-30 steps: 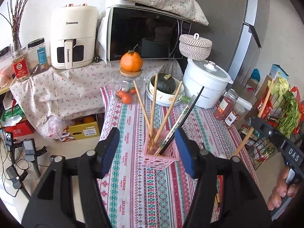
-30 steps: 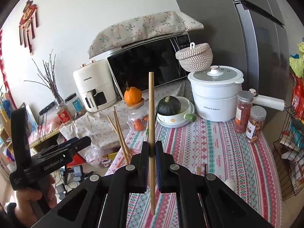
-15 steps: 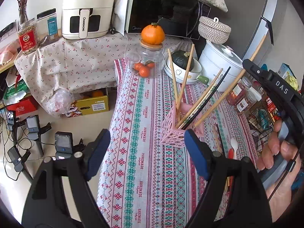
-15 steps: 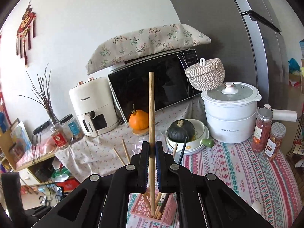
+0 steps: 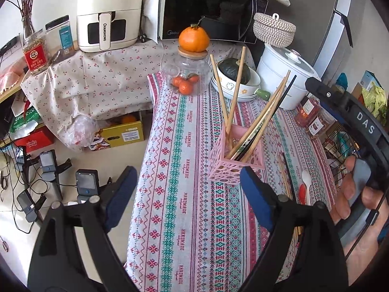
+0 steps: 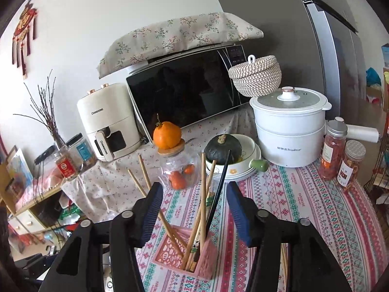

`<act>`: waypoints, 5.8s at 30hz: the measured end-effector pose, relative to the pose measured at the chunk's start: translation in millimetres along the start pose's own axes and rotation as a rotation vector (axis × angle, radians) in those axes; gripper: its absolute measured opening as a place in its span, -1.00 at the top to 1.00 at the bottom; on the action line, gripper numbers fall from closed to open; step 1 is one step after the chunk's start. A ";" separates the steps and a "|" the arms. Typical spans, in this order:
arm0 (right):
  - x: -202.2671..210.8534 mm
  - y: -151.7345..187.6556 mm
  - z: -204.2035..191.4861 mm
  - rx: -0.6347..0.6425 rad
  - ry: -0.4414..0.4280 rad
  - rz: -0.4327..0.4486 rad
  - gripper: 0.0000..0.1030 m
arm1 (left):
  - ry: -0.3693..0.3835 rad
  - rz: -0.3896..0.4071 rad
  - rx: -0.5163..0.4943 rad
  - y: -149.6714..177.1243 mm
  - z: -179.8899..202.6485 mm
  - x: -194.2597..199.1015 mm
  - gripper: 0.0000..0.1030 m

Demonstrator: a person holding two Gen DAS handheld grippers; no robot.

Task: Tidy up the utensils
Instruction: 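Lower the wooden chopstick into the pink basket and open the right tool, then move the left tool to the last wooden chopstick and grasp it, then lift the wooden chopstick with the left tool while the right tool grasps the black chopstick, then drop the wooden chopstick into the pink basket with the left tool while the right tool carries the black chopstick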

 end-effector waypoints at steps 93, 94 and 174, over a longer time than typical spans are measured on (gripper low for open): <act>53.0 108.2 243.0 -0.145 0.277 -0.625 -0.78 | 0.118 -0.277 -0.256 47.5 228.0 -104.3 0.81; 51.2 109.1 242.5 -0.149 0.275 -0.627 -0.78 | 0.128 -0.264 -0.265 47.2 224.0 -96.2 0.81; 72.3 34.6 87.8 0.026 0.001 -0.245 0.89 | 0.148 -0.145 -0.057 21.8 49.0 -44.3 0.18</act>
Point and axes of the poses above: each gripper's, at about its wrist camera, not at the fingertips, and x roughly against the way its jaws point, z to its right, y to its underside, the point moved 6 cm from there along -x, roughly the way its jaws point, and after that the axes turned 5 degrees about -y, right-handed, at the moved point
